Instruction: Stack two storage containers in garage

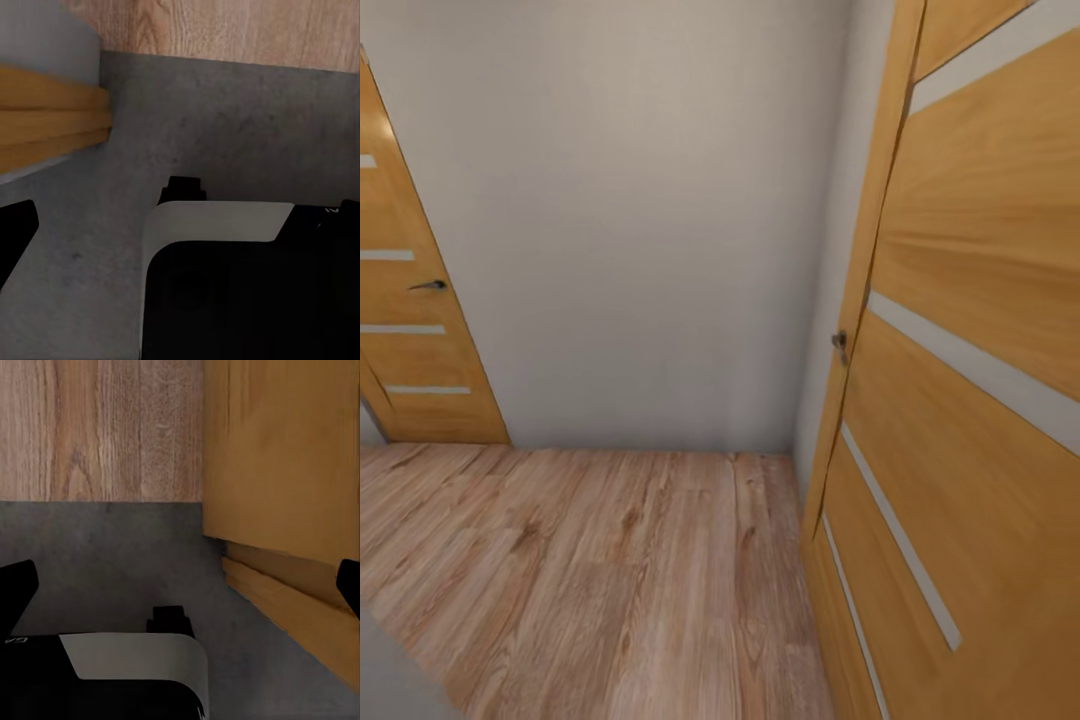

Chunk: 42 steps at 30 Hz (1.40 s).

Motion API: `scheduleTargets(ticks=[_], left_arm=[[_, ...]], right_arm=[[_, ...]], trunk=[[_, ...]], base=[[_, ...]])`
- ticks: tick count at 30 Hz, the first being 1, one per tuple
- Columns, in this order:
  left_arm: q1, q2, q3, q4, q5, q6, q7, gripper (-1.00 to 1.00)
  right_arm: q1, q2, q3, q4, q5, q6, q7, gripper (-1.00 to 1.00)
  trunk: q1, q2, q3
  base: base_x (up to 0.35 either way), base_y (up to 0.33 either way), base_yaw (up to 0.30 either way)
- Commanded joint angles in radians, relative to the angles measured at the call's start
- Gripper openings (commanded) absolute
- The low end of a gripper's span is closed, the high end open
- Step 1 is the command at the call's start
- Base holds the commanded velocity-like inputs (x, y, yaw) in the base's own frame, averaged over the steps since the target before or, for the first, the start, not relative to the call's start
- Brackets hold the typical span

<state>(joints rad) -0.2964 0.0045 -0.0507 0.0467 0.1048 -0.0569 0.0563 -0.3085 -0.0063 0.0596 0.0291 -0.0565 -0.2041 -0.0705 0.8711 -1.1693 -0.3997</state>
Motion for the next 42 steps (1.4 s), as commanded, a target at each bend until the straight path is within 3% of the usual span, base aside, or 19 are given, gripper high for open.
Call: scheduleTargets(ticks=[1,22,42], left_arm=[[-0.001,0.000,-0.006,0.004,0.010,-0.006,0.000,1.00],[-0.001,0.000,-0.006,0.004,0.010,-0.006,0.000,1.00],[-0.002,-0.001,-0.006,0.004,0.010,-0.006,0.000,1.00]], right_arm=[[-0.001,0.000,0.006,0.003,-0.006,-0.006,-0.002,1.00],[-0.001,0.000,0.006,0.003,-0.005,-0.005,-0.002,1.00],[-0.001,0.000,0.007,0.003,-0.001,-0.005,-0.002,1.00]], trunk=[[0.001,-0.001,-0.001],[0.001,-0.001,-0.001],[0.001,-0.001,-0.001]], base=[[0.296,0.000,-0.011],[0.327,0.000,-0.001],[0.023,0.000,0.000]])
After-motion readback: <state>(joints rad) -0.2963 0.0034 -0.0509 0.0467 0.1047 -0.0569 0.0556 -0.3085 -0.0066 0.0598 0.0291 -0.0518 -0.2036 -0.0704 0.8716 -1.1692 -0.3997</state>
